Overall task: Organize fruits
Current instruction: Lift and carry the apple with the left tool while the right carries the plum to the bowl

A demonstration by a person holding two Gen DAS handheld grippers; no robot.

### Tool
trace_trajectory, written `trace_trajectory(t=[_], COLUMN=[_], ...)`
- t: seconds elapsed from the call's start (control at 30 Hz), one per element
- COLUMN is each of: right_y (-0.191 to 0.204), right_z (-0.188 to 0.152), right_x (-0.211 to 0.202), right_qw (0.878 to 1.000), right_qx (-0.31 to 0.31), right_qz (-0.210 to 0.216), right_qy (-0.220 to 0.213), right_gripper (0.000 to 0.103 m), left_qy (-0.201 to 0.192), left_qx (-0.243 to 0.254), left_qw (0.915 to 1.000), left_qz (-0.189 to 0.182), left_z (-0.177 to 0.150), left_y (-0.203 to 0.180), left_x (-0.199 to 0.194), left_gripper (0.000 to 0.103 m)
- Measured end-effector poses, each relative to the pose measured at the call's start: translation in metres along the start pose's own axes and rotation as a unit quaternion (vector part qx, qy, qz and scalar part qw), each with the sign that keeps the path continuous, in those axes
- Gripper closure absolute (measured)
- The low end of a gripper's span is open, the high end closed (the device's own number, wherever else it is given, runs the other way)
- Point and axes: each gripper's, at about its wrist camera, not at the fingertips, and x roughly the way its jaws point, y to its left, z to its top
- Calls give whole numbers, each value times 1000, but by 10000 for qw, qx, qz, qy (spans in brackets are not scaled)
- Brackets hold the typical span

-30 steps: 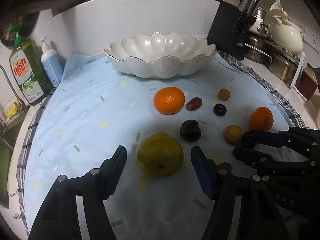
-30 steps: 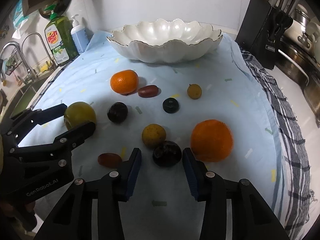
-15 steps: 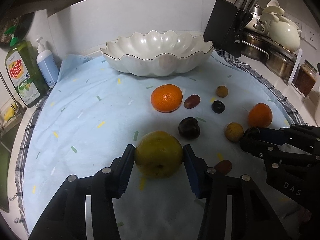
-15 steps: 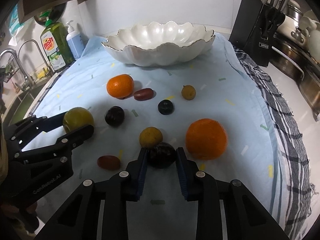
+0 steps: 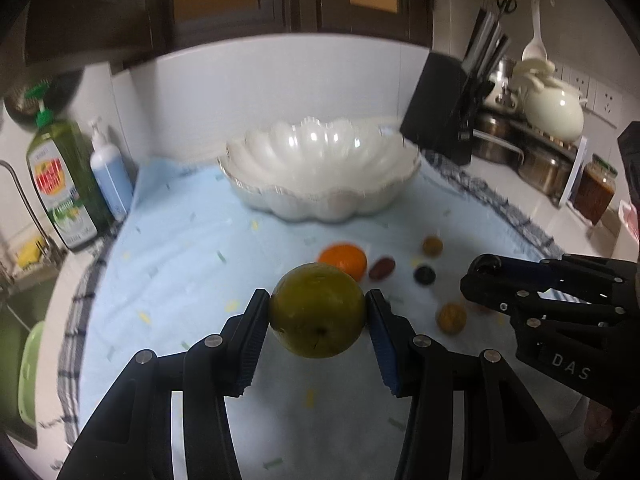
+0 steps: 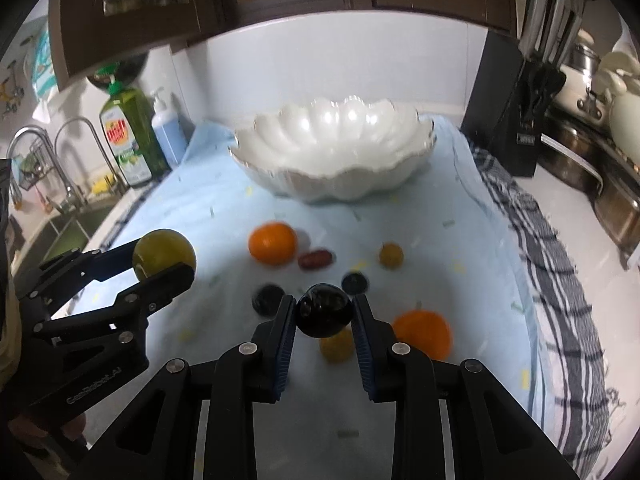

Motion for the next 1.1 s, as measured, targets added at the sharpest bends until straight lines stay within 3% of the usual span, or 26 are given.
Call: trace_trajectory(t=[0.63, 0.77, 1.1], right_y=[3, -5, -22], right_z=[87, 110, 167], right_x=[-4, 6, 52], right_qw=[9950, 9949, 9951], right_qx=[-235, -201, -293], right_qz=[-39, 12, 76], right_qy=[-966, -987, -936], right_gripper=[73, 73, 73], left_qy=[-1118, -1210, -1178], left_qx=[131, -21, 16], left_qw=[9935, 9926, 9928], left_qz=[180, 39, 196], left_z=[75, 94, 140], left_y=[17, 23, 28], left_x=[-11, -1, 49], left_gripper=[55, 55, 55])
